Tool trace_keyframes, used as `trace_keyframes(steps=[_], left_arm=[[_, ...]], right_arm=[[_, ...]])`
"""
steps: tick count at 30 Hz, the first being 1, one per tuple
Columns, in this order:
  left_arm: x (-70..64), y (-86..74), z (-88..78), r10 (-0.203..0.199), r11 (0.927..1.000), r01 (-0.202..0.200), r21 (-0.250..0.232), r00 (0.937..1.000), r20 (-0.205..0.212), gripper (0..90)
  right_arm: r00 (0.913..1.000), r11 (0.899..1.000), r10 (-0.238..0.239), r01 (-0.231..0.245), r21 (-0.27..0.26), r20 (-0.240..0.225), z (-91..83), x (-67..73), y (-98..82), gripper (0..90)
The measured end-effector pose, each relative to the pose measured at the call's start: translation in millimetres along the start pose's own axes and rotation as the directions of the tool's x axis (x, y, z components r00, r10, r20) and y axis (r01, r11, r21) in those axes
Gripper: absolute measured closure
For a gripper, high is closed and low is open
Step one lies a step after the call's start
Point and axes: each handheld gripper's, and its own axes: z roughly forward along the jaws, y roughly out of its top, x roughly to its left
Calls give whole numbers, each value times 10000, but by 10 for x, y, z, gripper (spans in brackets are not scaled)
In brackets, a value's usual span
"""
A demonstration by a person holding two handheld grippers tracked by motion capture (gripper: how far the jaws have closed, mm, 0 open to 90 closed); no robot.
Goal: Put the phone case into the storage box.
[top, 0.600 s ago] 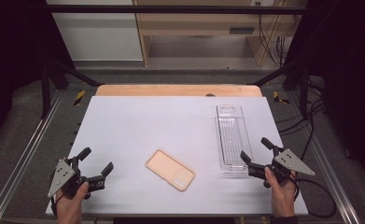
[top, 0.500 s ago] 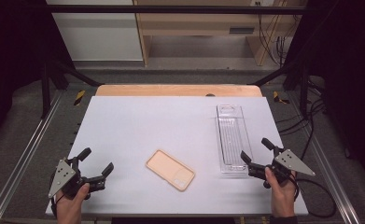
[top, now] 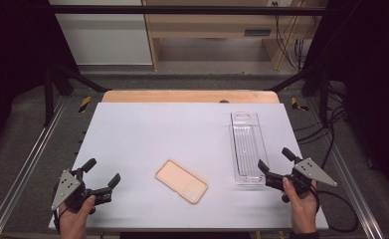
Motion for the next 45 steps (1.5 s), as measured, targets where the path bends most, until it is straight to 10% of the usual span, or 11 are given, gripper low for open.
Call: trace_keyframes(steps=[24, 45], left_arm=[[32, 12, -10, -216, 9998, 216, 9, 9997, 86, 7], [26, 4, 23, -35, 9997, 31, 226, 9998, 183, 8]], right_arm=[[9978, 9883, -577, 617, 1394, -327, 195, 425, 556, 28], [9753, 9619, -1046, 1490, 2294, -1947, 516, 1015, 571, 29]])
